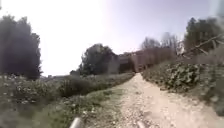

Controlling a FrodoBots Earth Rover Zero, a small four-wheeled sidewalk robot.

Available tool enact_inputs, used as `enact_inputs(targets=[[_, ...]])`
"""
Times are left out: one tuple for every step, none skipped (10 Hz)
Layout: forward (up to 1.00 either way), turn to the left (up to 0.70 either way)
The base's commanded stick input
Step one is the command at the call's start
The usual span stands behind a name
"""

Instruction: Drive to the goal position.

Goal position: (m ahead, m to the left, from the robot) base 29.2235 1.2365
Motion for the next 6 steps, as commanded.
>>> enact_inputs(targets=[[0.85, 0.00], [0.85, 0.00], [0.85, 0.00], [0.85, 0.00], [0.85, 0.00], [0.85, 0.00]])
